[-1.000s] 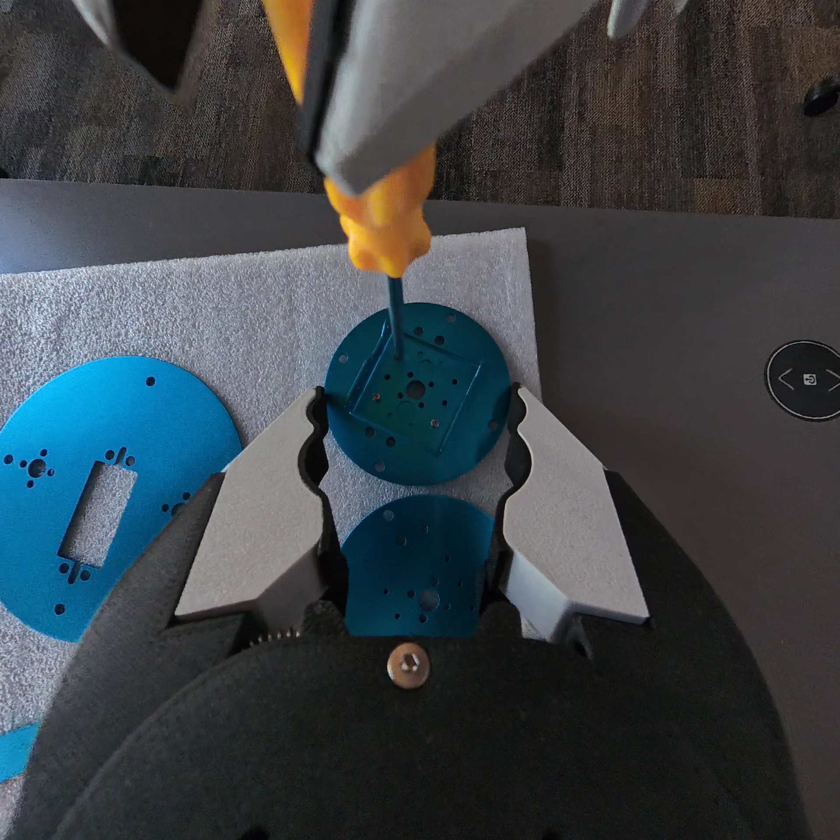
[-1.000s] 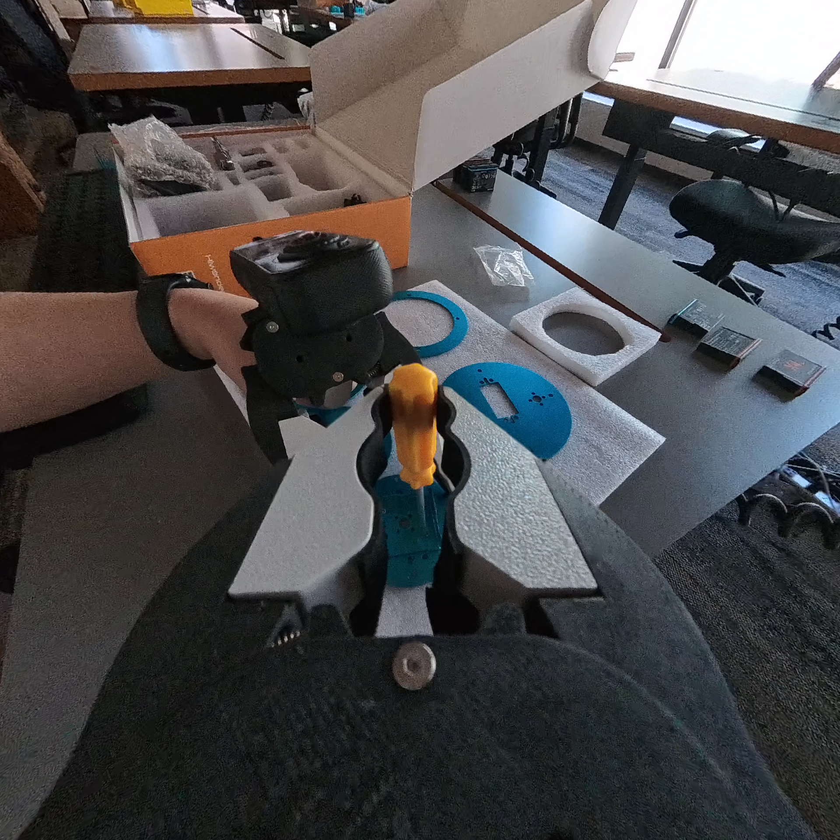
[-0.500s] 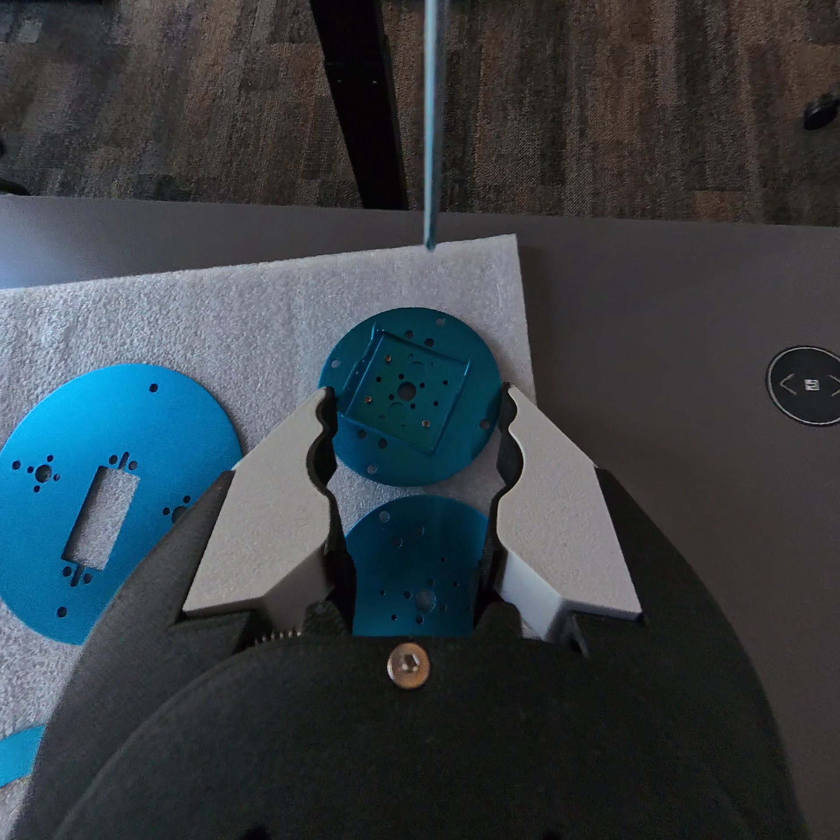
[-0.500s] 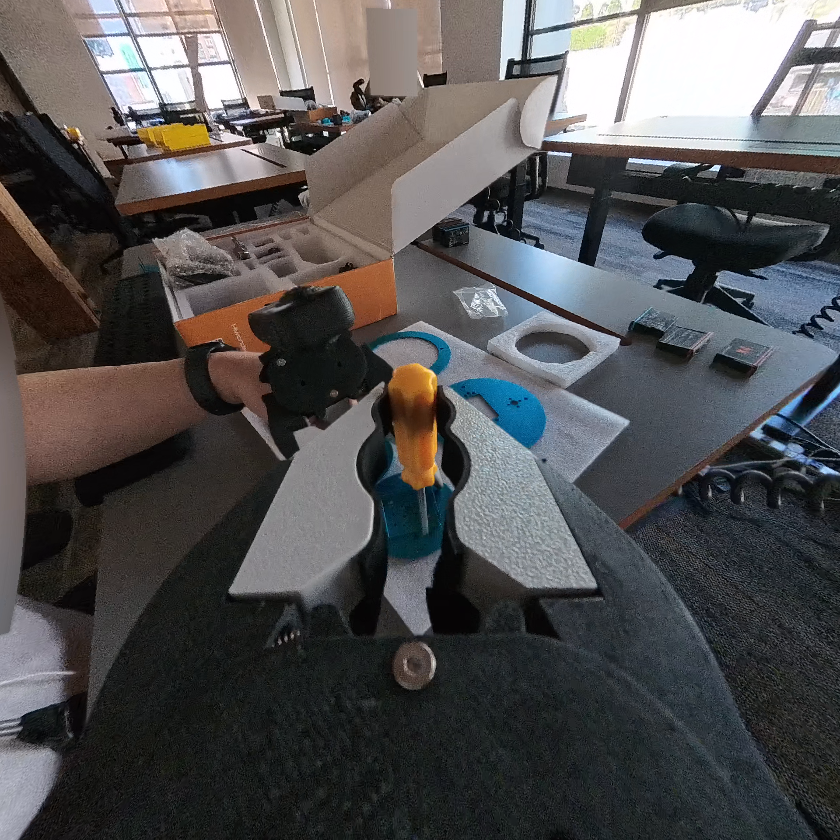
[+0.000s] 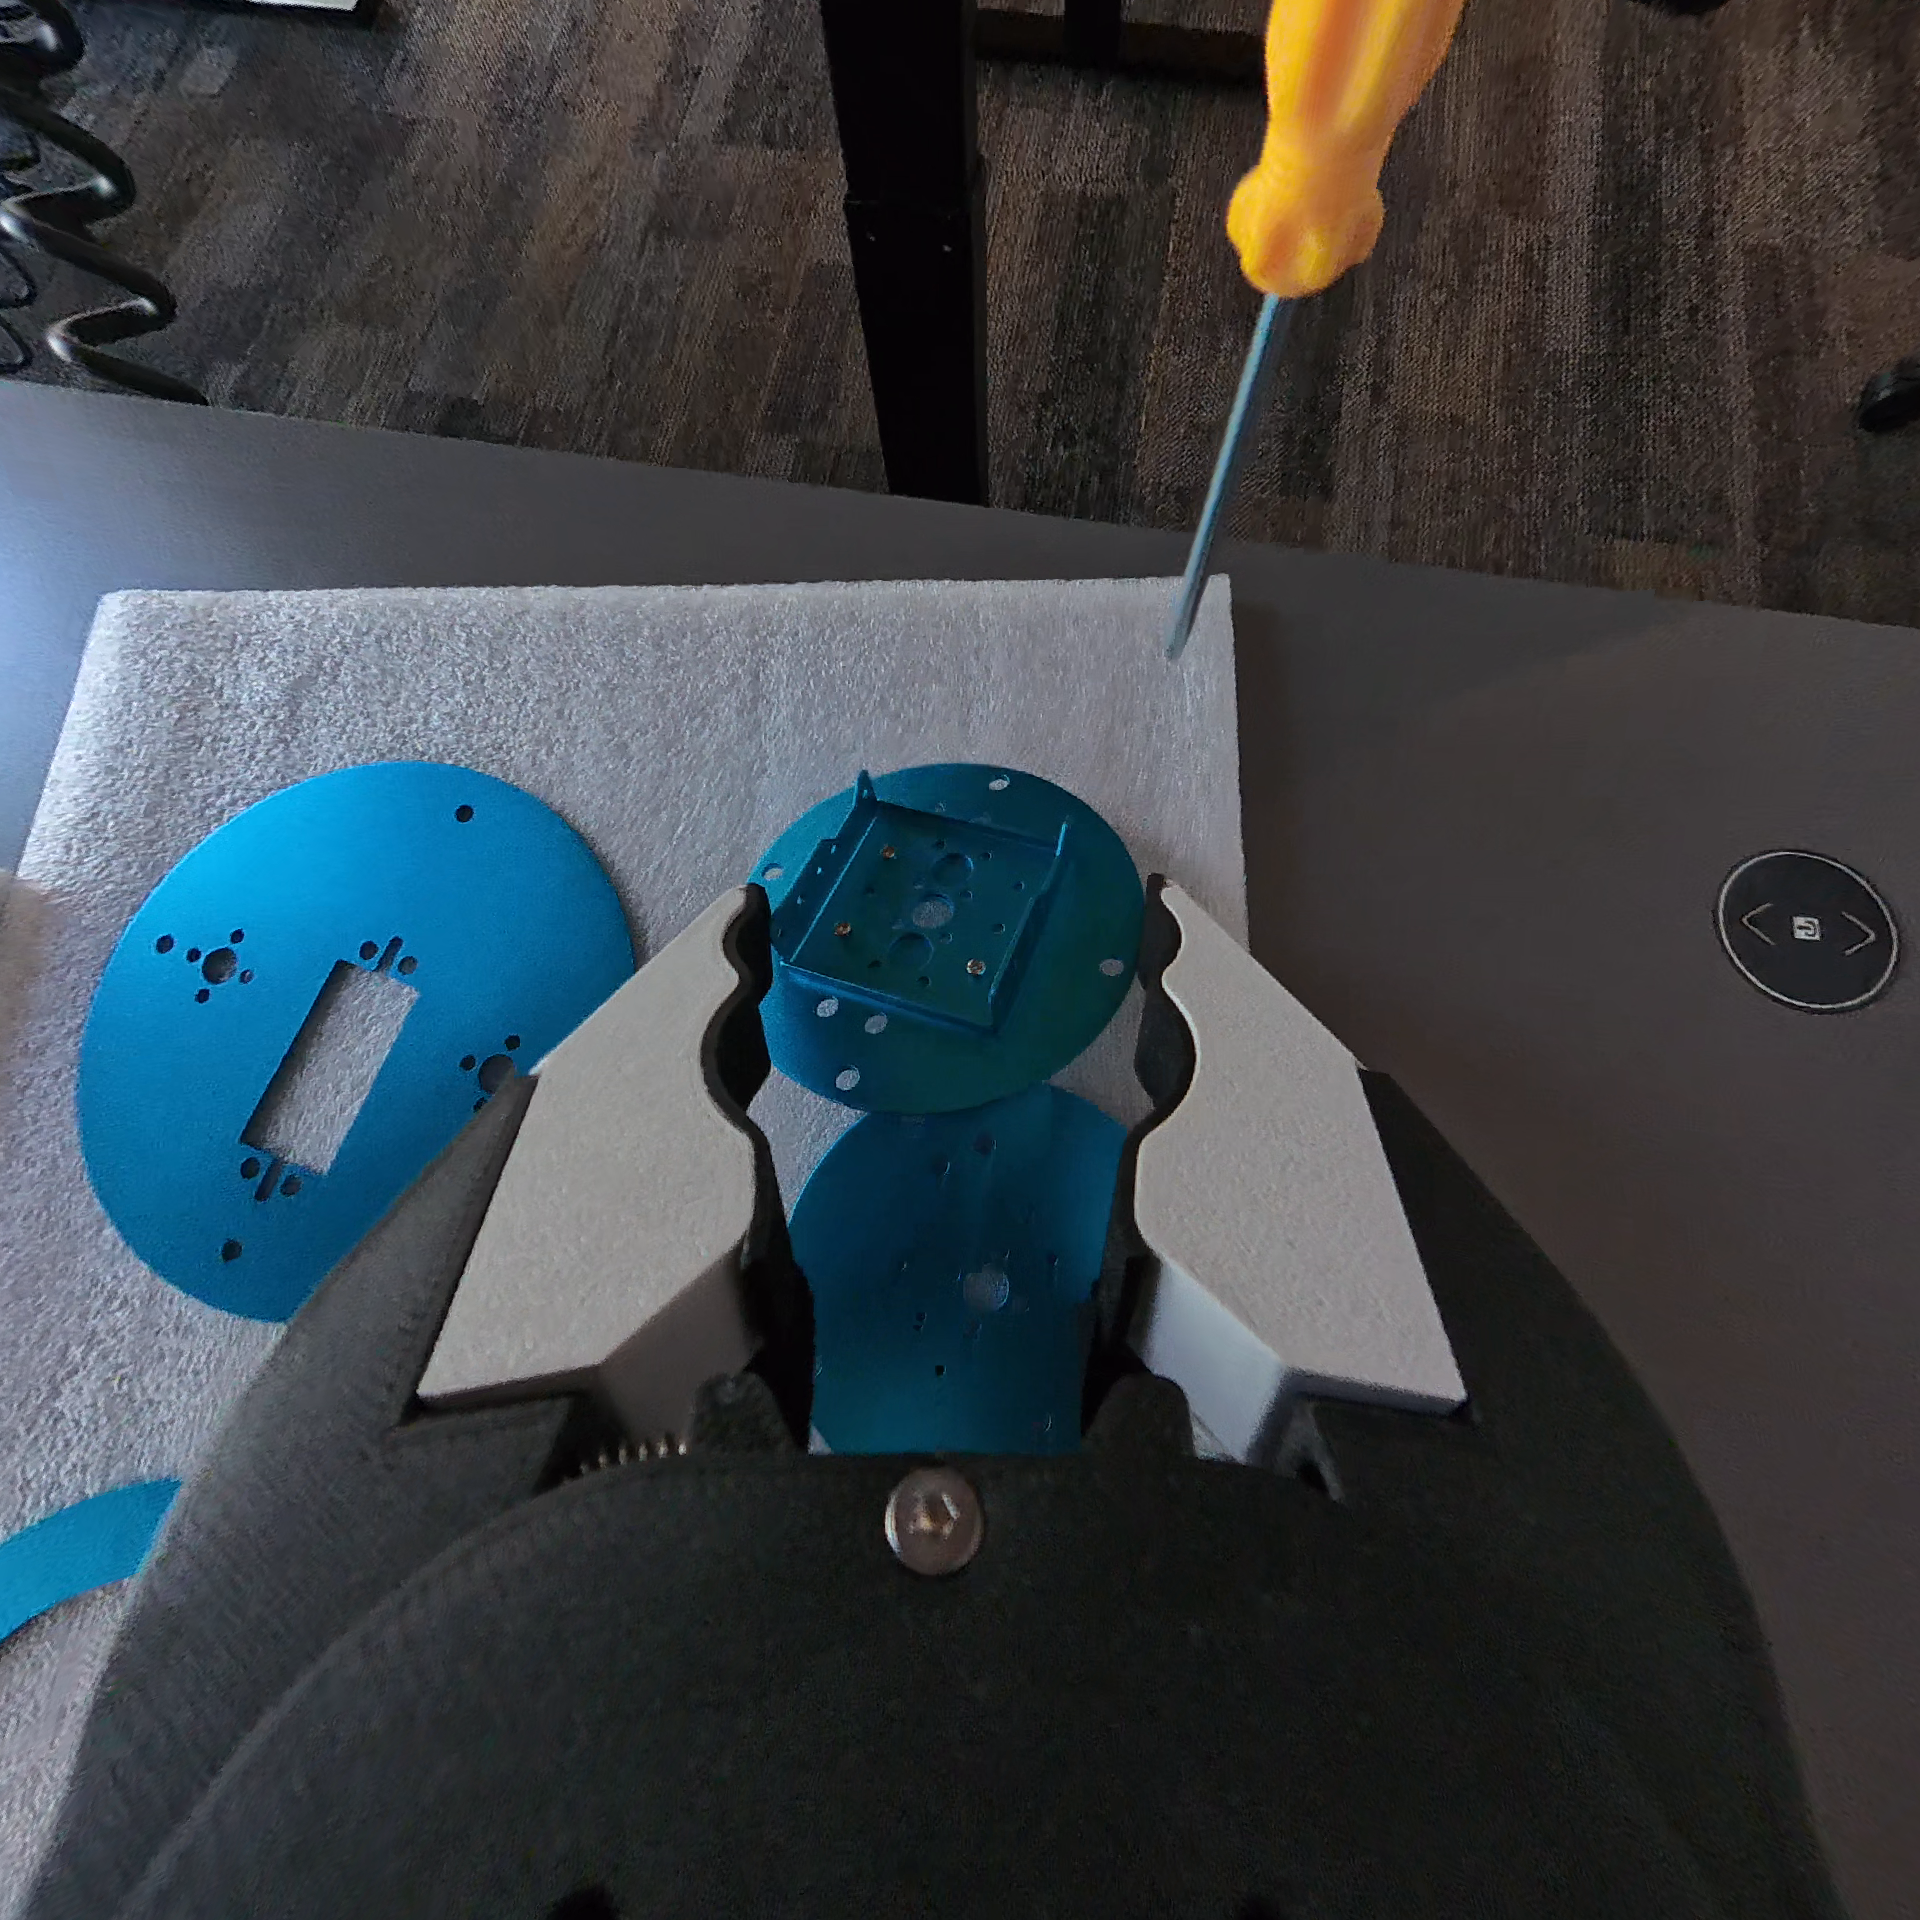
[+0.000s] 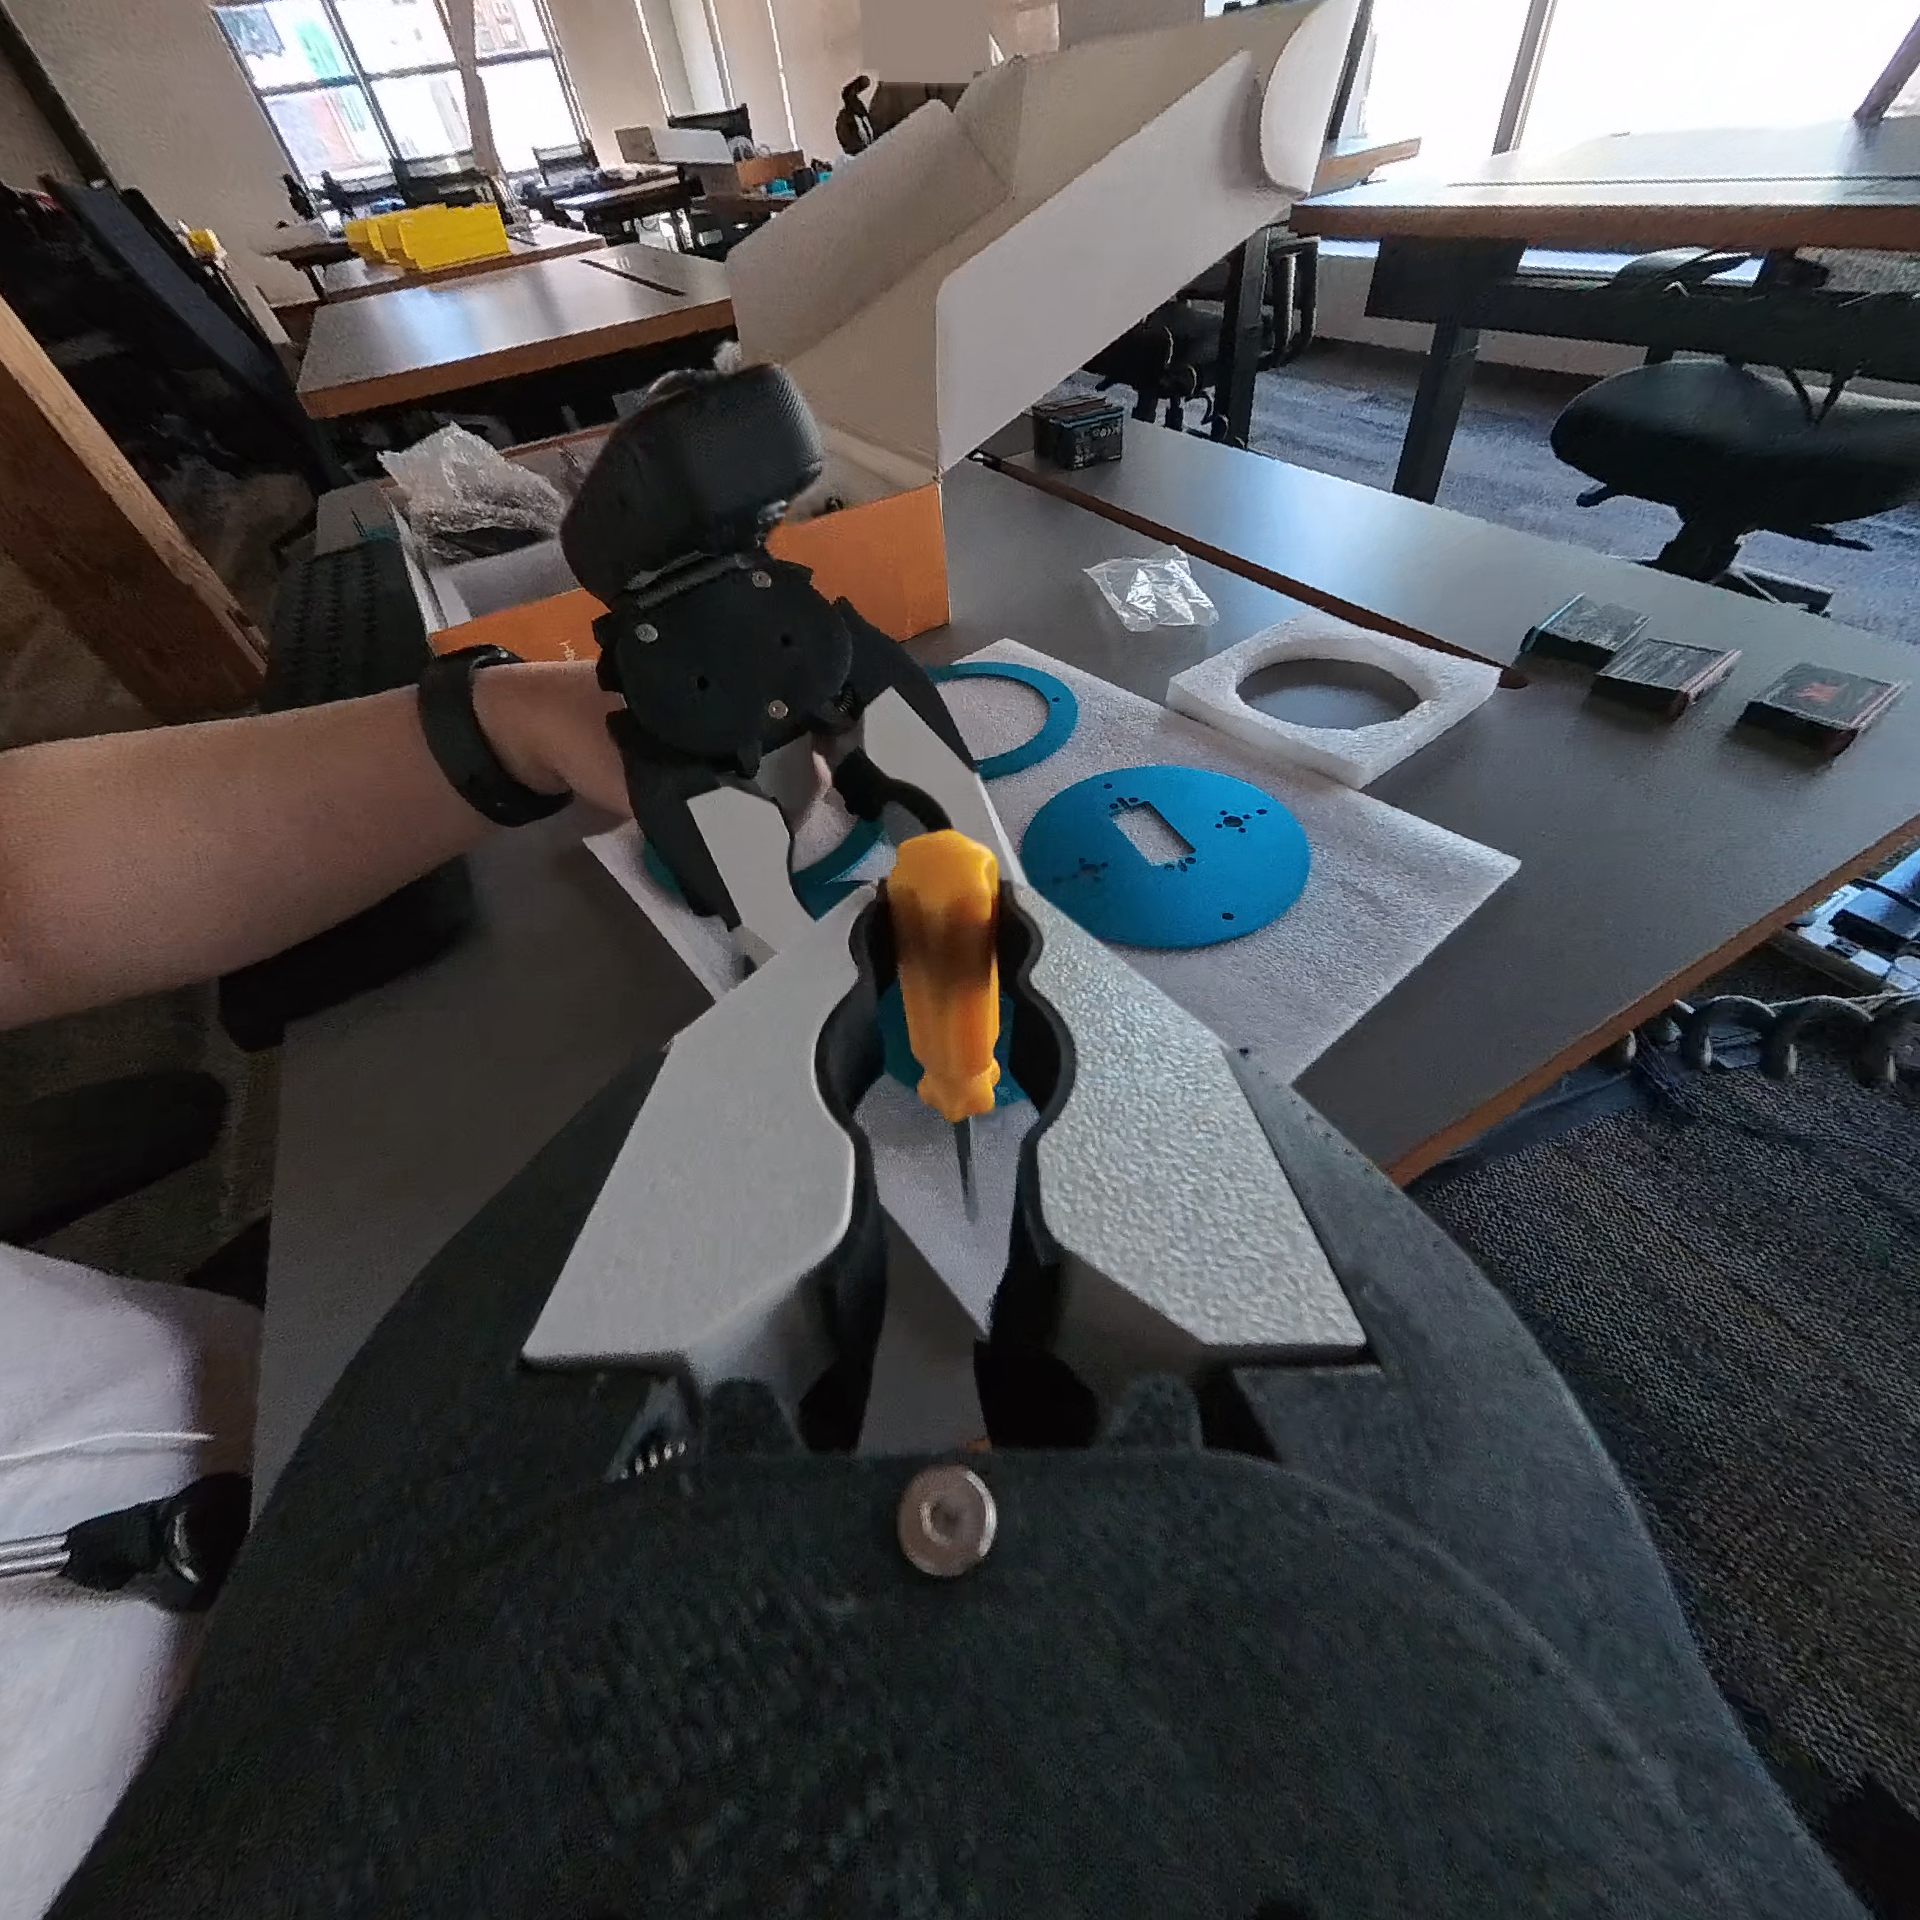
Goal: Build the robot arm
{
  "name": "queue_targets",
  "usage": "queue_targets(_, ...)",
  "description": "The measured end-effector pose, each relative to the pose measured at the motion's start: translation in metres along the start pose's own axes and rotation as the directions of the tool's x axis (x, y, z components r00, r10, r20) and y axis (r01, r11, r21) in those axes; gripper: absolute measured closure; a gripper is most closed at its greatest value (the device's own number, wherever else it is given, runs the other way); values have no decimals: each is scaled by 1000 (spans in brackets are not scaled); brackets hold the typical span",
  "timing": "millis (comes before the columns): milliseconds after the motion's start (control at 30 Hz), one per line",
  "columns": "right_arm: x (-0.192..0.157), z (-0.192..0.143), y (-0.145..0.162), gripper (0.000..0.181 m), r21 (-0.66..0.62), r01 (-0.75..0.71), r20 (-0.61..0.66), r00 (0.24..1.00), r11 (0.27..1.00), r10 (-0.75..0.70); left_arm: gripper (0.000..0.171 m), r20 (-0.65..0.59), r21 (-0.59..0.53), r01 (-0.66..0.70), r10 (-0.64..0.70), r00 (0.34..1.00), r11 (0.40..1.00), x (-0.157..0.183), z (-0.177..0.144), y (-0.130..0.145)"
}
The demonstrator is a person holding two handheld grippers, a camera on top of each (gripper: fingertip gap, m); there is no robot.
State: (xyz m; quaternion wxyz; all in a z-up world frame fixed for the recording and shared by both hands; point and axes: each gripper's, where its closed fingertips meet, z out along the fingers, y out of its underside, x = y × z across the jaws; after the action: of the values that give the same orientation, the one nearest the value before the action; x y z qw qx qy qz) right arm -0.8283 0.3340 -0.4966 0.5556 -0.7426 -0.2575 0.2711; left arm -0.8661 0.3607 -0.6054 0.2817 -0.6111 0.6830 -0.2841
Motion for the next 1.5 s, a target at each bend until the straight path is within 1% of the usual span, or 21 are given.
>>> queue_targets(267, -2, 16, 1, 163, 16, -71, 63, 996, 997, 70, 101, 1, 124, 116, -117, 993, 985, -8, -37, -8)
queue_targets(400, 9, 28, -4, 164, 17, -282, 142, 950, 959, 276, 102, -55, 228, 231, -224, 973, 946, -15, -66, -27)
queue_targets(500, 18, 41, -5, 164, -4, -495, 238, 844, 869, 481, 102, -72, 254, 260, -250, 966, 931, -18, -83, -38)
queue_targets(600, 28, 63, 12, 164, -104, -705, 294, 653, 702, 698, 102, -70, 271, 273, -264, 962, 923, -22, -94, -47)
queue_targets(667, 35, 80, 33, 164, -172, -784, 271, 545, 597, 794, 102, -60, 274, 259, -252, 966, 926, -23, -99, -51)
queue_targets(733, 41, 95, 58, 165, -239, -791, 199, 528, 563, 826, 102, -44, 282, 241, -238, 970, 929, -23, -102, -54)
queue_targets(800, 47, 102, 79, 159, -279, -736, 88, 620, 617, 780, 102, -32, 291, 220, -220, 975, 931, -20, -104, -56)
queue_targets(867, 47, 102, 81, 157, -290, -700, 52, 669, 652, 741, 102, -23, 308, 198, -201, 979, 930, -16, -106, -59)
queue_targets(967, 49, 94, 87, 139, -339, -609, -41, 771, 717, 636, 102, -17, 325, 180, -185, 983, 928, -10, -108, -62)
queue_targets(1033, 55, 87, 90, 133, -381, -511, -106, 852, 771, 512, 101, -31, 338, 183, -183, 983, 923, -6, -110, -64)
queue_targets(1100, 63, 81, 85, 108, -414, -387, -141, 921, 824, 362, 102, -65, 359, 204, -193, 979, 911, -3, -112, -67)
queue_targets(1133, 65, 78, 78, 104, -417, -285, -128, 958, 863, 255, 102, -78, 366, 215, -200, 977, 905, -2, -112, -68)
queue_targets(1167, 60, 77, 64, 104, -392, -140, -75, 990, 909, 120, 120, -78, 375, 225, -212, 974, 899, -4, -114, -68)
queue_targets(1233, 25, 74, 22, 111, -176, 204, 53, 979, 963, -198, 123, -114, 394, 242, -215, 970, 886, -1, -116, -70)
queue_targets(1267, 4, 70, 8, 131, -52, 327, 68, 944, 944, -323, 123, -134, 398, 253, -217, 967, 882, 1, -115, -70)
queue_targets(1300, -17, 69, 3, 137, 59, 416, 74, 905, 907, -420, 123, -141, 389, 263, -225, 964, 883, 2, -111, -67)
queue_targets(1333, -32, 74, 10, 140, 84, 501, 81, 858, 861, -507, 123, -130, 362, 264, -232, 964, 894, 1, -102, -58)
queue_targets(1367, -27, 83, 17, 138, 30, 552, 26, 833, 833, -552, 123, -123, 338, 264, -236, 964, 903, 1, -91, -48)
queue_targets(1433, -21, 91, 10, 126, -1, 564, -76, 823, 826, -562, 123, -181, 344, 346, -300, 937, 873, -3, -79, -40)
queue_targets(1467, -18, 92, 7, 132, -6, 573, -113, 814, 820, -570, 123, -222, 373, 388, -325, 919, 843, -6, -80, -42)
queue_targets(1500, -22, 92, 9, 155, -21, 593, -91, 801, 805, -592, 123, -242, 398, 403, -329, 913, 824, -9, -81, -44)
